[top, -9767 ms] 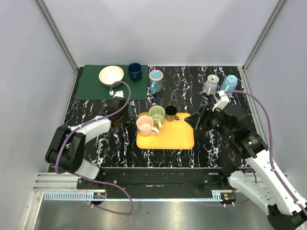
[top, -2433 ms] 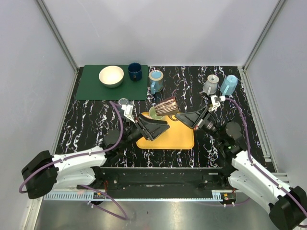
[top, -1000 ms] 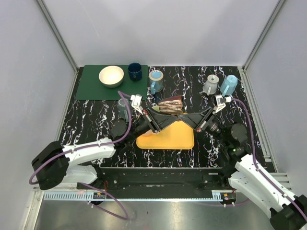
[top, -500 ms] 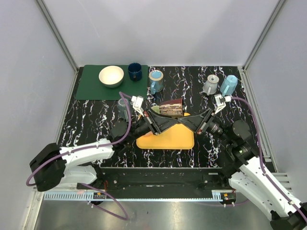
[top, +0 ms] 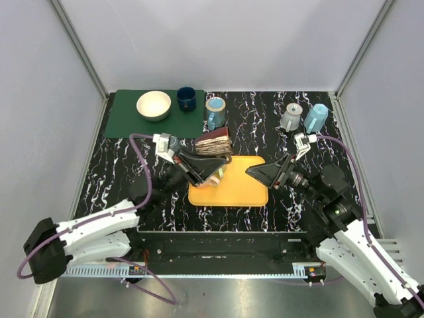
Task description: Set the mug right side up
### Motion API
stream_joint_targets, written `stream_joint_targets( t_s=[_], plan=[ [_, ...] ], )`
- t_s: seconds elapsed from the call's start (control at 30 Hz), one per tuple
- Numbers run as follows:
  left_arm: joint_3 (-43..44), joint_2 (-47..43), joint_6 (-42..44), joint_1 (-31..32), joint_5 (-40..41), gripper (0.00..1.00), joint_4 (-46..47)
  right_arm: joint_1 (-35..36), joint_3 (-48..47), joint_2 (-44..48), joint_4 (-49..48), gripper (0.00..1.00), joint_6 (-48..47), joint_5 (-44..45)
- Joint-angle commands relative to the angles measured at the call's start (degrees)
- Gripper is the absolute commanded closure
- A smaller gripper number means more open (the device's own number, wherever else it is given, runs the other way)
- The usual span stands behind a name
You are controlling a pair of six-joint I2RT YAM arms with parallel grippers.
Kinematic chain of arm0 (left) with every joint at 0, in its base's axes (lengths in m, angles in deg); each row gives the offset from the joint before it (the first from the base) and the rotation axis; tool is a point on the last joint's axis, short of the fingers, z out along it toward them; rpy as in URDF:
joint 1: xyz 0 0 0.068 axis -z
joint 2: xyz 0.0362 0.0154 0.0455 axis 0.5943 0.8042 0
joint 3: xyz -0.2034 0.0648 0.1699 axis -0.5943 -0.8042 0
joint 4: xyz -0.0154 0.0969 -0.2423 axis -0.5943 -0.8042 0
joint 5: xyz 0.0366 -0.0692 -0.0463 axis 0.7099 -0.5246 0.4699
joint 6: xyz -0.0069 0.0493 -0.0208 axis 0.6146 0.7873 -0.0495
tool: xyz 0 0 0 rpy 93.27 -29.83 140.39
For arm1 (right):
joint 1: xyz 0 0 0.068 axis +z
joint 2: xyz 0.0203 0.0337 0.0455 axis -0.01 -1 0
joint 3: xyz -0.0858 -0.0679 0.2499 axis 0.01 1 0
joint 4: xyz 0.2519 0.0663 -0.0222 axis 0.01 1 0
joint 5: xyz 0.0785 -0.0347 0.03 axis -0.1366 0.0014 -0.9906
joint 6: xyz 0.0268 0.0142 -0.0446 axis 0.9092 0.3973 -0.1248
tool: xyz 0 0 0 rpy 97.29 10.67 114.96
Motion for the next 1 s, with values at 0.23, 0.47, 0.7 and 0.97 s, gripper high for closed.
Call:
stream_joint_targets(
  t_s=[0.23, 0.47, 0.7, 0.97],
  plan=[
    [9.2, -28.3, 25.9, -2.8, 37.7, 1.0, -63.9, 0.0, -11.3, 5.0, 29.7, 0.46, -16.9, 18.0],
    [16.3, -28.0, 22.6, -6.3, 60.1, 1.0, -90.2, 0.0, -12.8, 0.1, 31.4, 0.47, -20.3, 24.2],
    [18.1, -13.8, 23.2, -29.2, 39.6, 1.0, -93.7, 0.0, -13.8, -1.9, 30.1, 0.48, -22.5, 23.6],
    [19.5, 0.3, 24.5, -41.6, 23.8, 1.0, -88.9, 0.0, -13.2, -1.2, 30.6, 0.48, -24.9, 23.9]
  ],
)
